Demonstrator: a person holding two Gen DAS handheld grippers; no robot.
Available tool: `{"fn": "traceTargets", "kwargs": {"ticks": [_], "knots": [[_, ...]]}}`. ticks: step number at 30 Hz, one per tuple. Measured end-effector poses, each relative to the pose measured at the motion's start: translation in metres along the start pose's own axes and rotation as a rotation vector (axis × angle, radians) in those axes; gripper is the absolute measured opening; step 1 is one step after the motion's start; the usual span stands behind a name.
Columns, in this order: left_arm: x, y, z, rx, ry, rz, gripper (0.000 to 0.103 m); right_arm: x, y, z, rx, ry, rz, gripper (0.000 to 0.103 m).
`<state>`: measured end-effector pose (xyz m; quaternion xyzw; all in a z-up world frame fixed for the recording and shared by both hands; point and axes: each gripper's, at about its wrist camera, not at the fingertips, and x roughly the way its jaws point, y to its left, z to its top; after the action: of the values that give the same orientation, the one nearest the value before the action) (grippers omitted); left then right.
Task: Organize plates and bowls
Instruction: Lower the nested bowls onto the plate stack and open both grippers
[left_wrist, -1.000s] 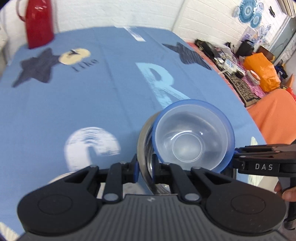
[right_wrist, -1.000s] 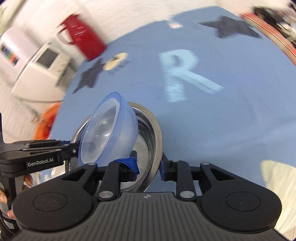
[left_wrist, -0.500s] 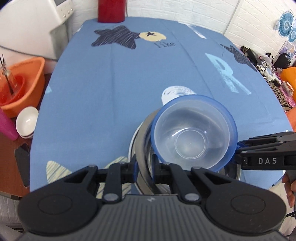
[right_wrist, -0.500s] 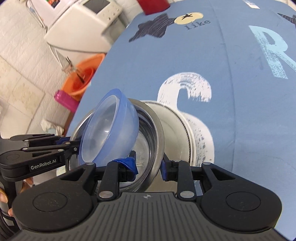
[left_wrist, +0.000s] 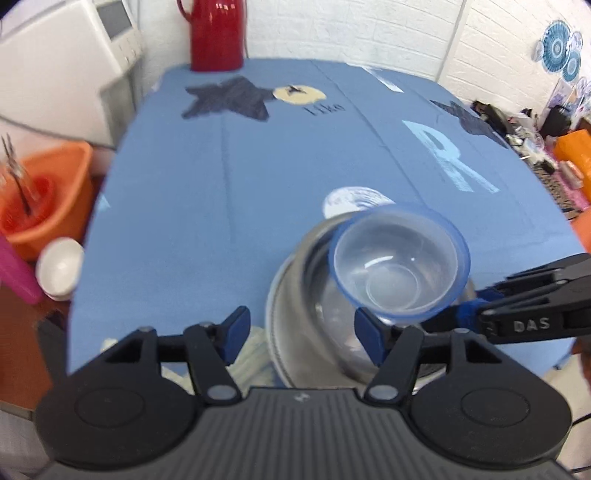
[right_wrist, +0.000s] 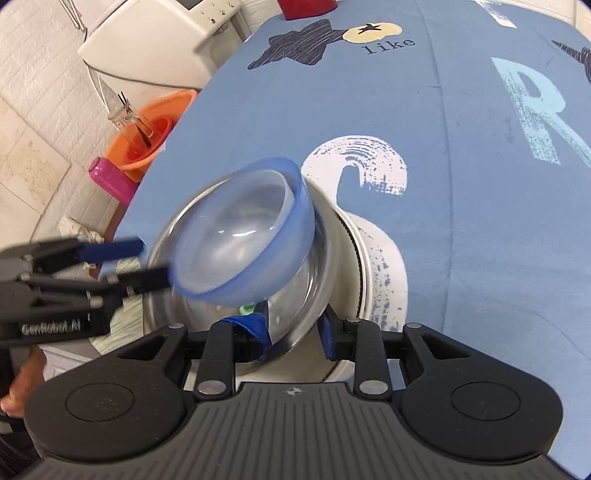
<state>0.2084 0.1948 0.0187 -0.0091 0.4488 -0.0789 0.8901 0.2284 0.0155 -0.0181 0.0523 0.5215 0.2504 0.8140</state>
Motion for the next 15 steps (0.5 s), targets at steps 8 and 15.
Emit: {"fn": "traceTargets", "kwargs": {"ticks": [8, 15], "knots": [[-0.011, 0.016, 0.001, -0.057, -0.006, -0.025, 0.067, -0.022, -0.001, -0.007, -0.023, -0.025, 0.012, 0.014], [-0.034, 0.021, 0.007, -0.126, -0.083, -0.074, 0.067, -0.062, -0.032, -0.029, 0.068, -0.156, 0.075, 0.015]]}}
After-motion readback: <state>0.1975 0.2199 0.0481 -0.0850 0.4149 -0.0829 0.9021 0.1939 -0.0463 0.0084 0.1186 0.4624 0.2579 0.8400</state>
